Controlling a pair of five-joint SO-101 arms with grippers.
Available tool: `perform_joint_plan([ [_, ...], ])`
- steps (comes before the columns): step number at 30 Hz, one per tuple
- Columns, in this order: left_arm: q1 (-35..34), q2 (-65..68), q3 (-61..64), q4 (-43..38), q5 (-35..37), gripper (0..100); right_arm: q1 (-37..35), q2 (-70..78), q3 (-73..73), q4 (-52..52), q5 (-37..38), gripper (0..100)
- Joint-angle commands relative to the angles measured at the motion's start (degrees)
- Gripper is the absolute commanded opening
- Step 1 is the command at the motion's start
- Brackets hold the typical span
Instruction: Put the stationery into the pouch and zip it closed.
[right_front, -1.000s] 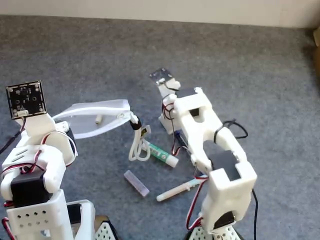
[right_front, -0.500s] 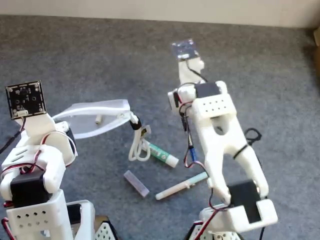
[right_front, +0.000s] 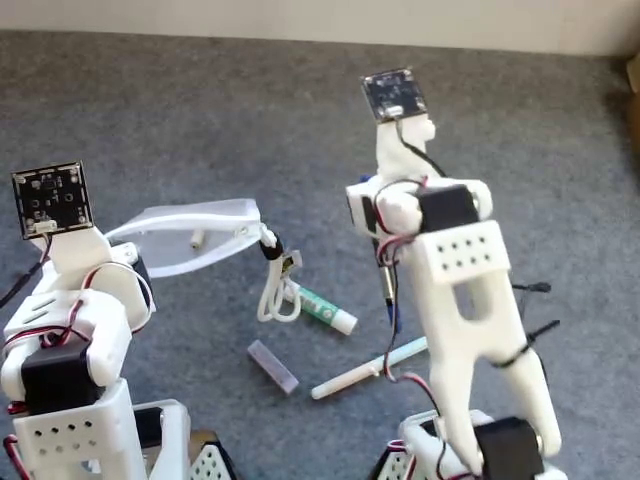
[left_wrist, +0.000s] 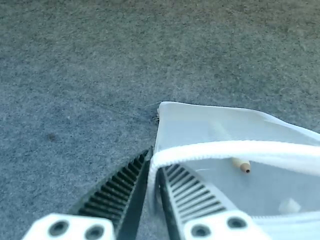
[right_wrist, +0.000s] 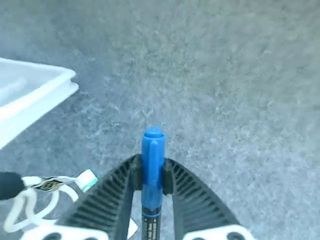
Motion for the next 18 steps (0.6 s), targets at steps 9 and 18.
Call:
perform_joint_plan([
  [9,-0.7,1.2,-0.1,-1.3,0.6,1,-5.3,-18.1,4.9,-0.1,-0.4,0.5],
  [18,-0.7,1.2,-0.1,-1.3,0.6,1,-14.0,-30.9,6.3,-2.2,-0.5,0.5],
])
